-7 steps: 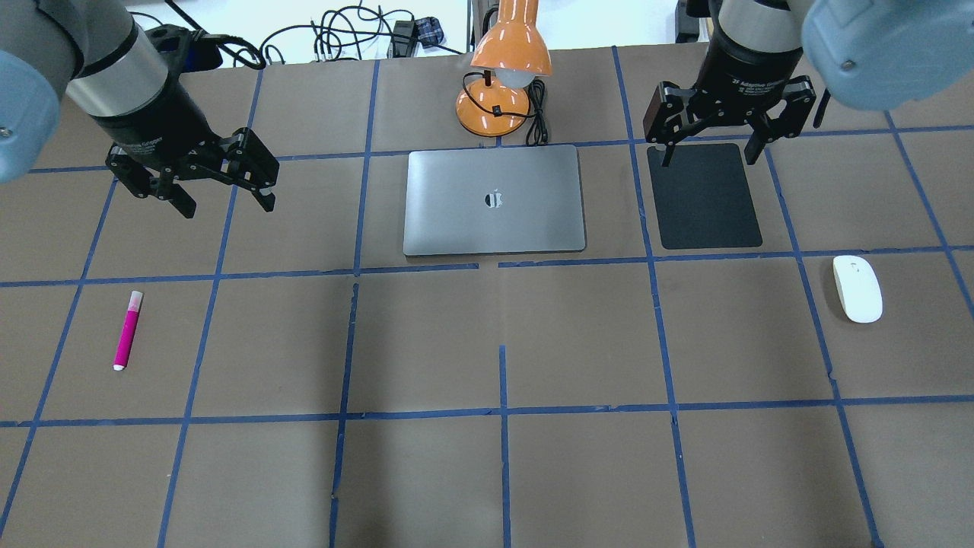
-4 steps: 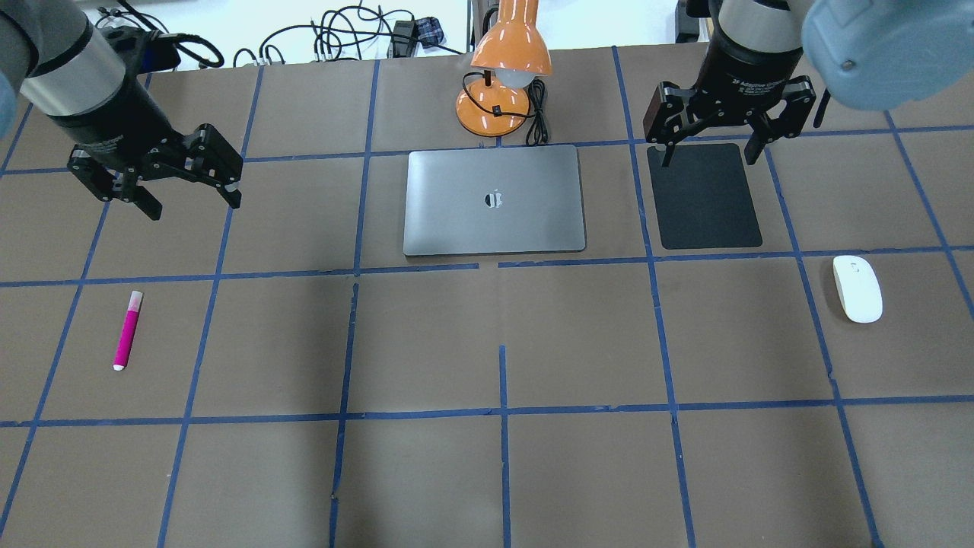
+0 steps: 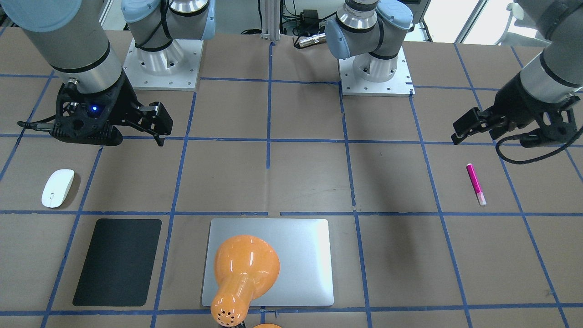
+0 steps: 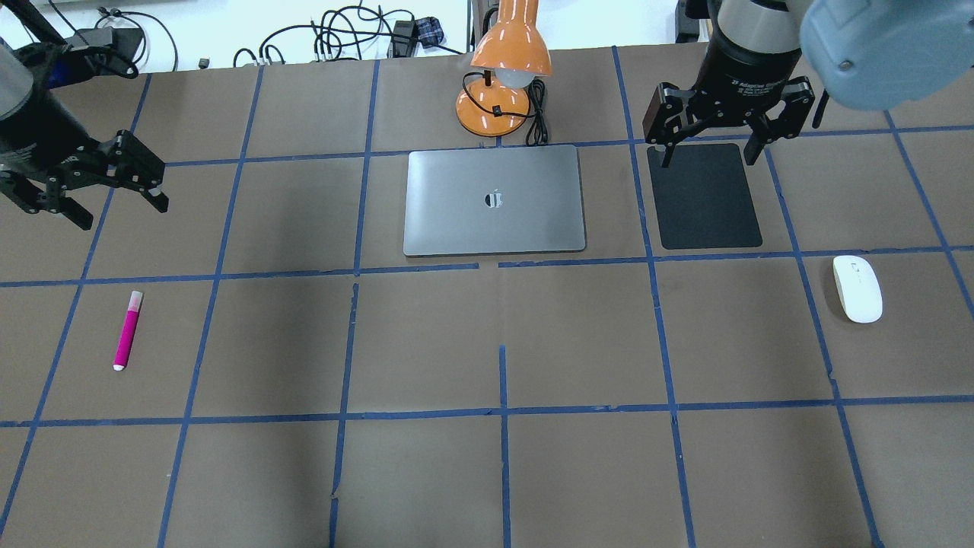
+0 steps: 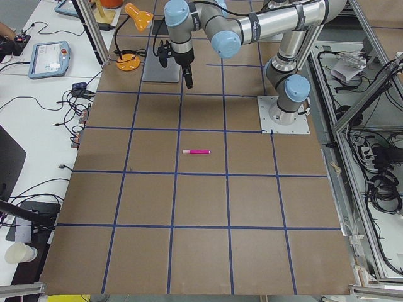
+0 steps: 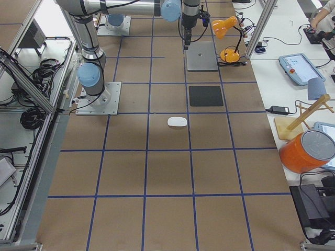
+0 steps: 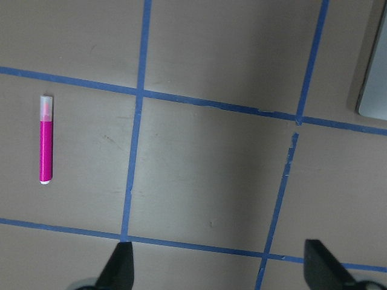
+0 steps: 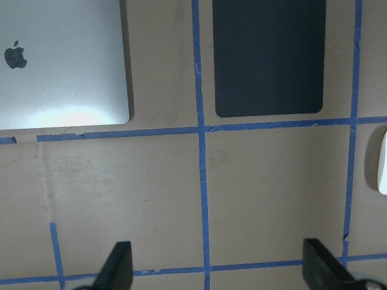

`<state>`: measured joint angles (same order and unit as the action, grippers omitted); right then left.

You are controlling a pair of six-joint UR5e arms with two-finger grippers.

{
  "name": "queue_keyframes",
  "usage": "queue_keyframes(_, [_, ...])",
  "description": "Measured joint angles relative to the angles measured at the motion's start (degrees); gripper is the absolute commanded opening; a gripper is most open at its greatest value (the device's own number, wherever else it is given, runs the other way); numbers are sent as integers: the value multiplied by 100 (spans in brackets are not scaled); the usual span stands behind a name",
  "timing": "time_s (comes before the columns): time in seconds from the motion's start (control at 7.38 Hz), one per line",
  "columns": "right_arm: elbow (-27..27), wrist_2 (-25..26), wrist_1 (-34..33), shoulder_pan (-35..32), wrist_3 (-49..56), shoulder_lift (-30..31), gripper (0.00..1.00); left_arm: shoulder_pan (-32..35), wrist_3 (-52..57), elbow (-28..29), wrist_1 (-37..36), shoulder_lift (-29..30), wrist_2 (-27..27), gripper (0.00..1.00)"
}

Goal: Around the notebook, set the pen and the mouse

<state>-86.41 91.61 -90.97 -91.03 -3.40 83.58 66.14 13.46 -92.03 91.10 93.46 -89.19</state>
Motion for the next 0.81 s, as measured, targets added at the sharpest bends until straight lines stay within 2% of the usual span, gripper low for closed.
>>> queue_keyframes(0.54, [-93, 5, -40, 45, 25, -23, 100, -911, 1462, -201, -726, 484, -273, 100])
queue_keyframes(0.81, [-620, 13, -524, 509, 349, -44, 100, -1337, 1847, -750, -1520, 677, -351, 100])
